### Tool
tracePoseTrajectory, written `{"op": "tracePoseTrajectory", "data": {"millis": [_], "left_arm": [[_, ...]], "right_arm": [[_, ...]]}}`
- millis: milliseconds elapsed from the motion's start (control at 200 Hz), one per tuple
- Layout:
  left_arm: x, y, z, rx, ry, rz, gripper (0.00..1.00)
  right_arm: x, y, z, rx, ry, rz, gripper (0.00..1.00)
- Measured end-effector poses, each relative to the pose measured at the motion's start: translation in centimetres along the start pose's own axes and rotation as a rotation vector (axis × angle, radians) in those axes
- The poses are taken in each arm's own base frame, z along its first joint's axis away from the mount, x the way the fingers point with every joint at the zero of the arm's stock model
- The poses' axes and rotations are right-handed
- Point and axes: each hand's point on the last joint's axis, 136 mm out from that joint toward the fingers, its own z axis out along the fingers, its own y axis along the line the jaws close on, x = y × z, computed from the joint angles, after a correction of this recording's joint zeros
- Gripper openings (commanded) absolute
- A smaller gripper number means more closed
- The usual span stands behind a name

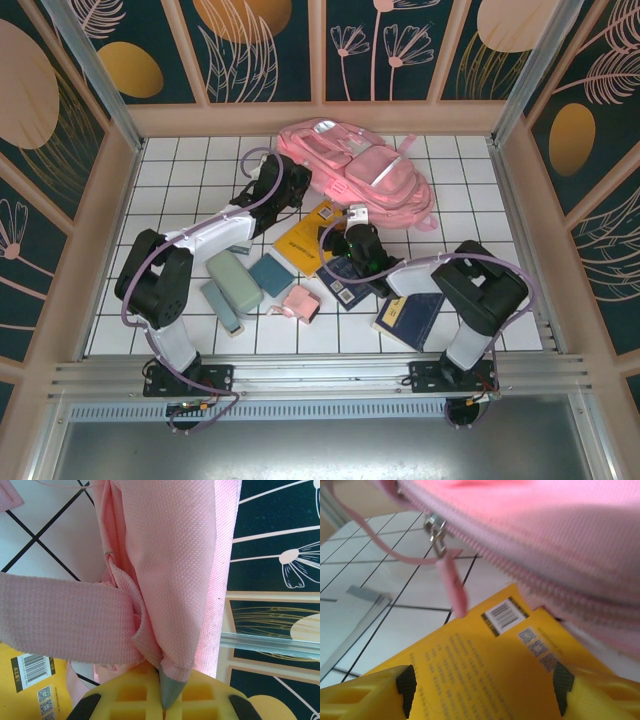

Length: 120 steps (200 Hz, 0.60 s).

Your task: Pack the student bag

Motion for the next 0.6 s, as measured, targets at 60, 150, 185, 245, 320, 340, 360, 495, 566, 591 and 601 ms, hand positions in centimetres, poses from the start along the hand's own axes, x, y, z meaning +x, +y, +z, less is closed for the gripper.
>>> {"op": "tracePoseTrajectory", "data": {"millis": [60,150,185,245,320,340,360,495,566,591,601], "left_arm": [[0.1,-0.1,0.0,0.001,0.002,-0.002,0.0],[0.3,-0.2,-0.1,0.005,0.005,-0.007,0.0],[0.3,-0.3,-0.1,0.008,0.005,-0.01,0.0],[0.3,-0.4,-0.1,0.012,0.005,-0.012,0.0],[0.3,-0.5,-0.2,0.016,0.005,-0.015,0.0],[0.3,-0.5,-0.2,0.019,0.005,-0.016,0.0],[0.3,-0.5,-0.2,0.02,0.005,-0.017,0.0],[0.4,-0.5,-0.1,0.025,0.005,-0.018,0.0],[0.5,-0.4,-0.1,0.023,0.007,-0.018,0.0],[0.5,-0.3,-0.1,0.022,0.007,-0.018,0.0],[0.5,-0.3,-0.1,0.022,0.007,-0.017,0.0]], "right_arm": [[-0.6,-0.4,0.2,0.031,-0.032,-0.003,0.73],[-1.3,-0.6,0.6,0.06,-0.069,-0.015,0.71],[-1.5,-0.7,0.8,0.07,-0.079,-0.02,0.7],[-1.8,-0.6,1.2,0.076,-0.09,-0.031,0.68],[-2.2,-0.5,1.6,0.086,-0.105,-0.034,0.65],[-2.4,-0.5,1.7,0.089,-0.109,-0.036,0.64],[-2.5,-0.5,1.8,0.092,-0.113,-0.035,0.63],[-3.5,-0.5,2.0,0.112,-0.14,-0.036,0.51],[-3.7,-0.6,2.0,0.118,-0.15,-0.038,0.41],[-3.7,-0.6,1.9,0.119,-0.153,-0.035,0.36],[-3.8,-0.6,1.9,0.12,-0.155,-0.038,0.34]]}}
